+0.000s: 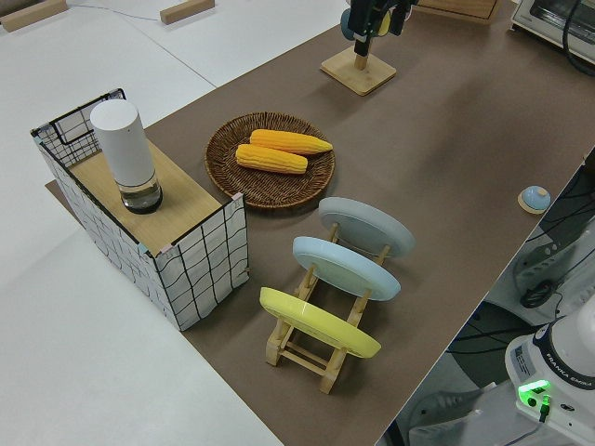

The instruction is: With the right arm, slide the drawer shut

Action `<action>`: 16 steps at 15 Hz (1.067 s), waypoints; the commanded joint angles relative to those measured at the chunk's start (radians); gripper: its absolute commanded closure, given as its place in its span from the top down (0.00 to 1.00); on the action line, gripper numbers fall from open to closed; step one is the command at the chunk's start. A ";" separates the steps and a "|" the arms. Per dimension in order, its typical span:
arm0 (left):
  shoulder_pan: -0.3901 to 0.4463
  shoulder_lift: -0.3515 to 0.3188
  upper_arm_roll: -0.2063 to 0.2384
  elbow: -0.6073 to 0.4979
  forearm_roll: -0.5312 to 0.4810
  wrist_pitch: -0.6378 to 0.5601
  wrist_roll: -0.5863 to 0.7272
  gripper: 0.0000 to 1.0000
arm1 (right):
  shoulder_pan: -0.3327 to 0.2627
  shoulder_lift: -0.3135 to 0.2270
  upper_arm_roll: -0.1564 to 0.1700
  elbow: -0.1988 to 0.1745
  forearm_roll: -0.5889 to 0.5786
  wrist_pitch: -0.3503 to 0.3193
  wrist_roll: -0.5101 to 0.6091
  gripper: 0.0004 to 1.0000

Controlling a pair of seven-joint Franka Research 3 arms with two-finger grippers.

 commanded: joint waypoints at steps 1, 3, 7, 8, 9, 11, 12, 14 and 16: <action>0.004 0.011 -0.006 0.026 0.017 -0.020 0.010 0.99 | -0.042 -0.040 0.017 -0.025 0.026 -0.018 -0.120 0.00; 0.004 0.011 -0.006 0.024 0.017 -0.020 0.010 0.99 | -0.041 -0.047 0.019 -0.019 0.022 -0.018 -0.123 0.00; 0.004 0.011 -0.006 0.026 0.017 -0.020 0.010 0.99 | -0.042 -0.047 0.031 -0.004 0.014 -0.018 -0.108 0.29; 0.004 0.011 -0.006 0.026 0.017 -0.020 0.010 0.99 | -0.042 -0.046 0.031 -0.004 0.012 -0.018 -0.105 0.65; 0.004 0.011 -0.006 0.026 0.017 -0.020 0.010 0.99 | -0.042 -0.047 0.031 -0.004 0.012 -0.018 -0.105 0.99; 0.004 0.011 -0.006 0.024 0.017 -0.020 0.010 0.99 | -0.054 -0.047 0.033 -0.004 0.014 -0.018 -0.111 0.98; 0.004 0.011 -0.006 0.026 0.017 -0.020 0.010 0.99 | -0.063 -0.049 0.033 -0.004 0.017 -0.020 -0.116 0.98; 0.004 0.011 -0.006 0.026 0.017 -0.020 0.010 0.99 | -0.068 -0.052 0.045 -0.002 0.017 -0.018 -0.122 0.98; 0.004 0.011 -0.006 0.026 0.017 -0.020 0.010 0.99 | -0.097 -0.061 0.101 -0.004 0.011 -0.020 -0.117 0.99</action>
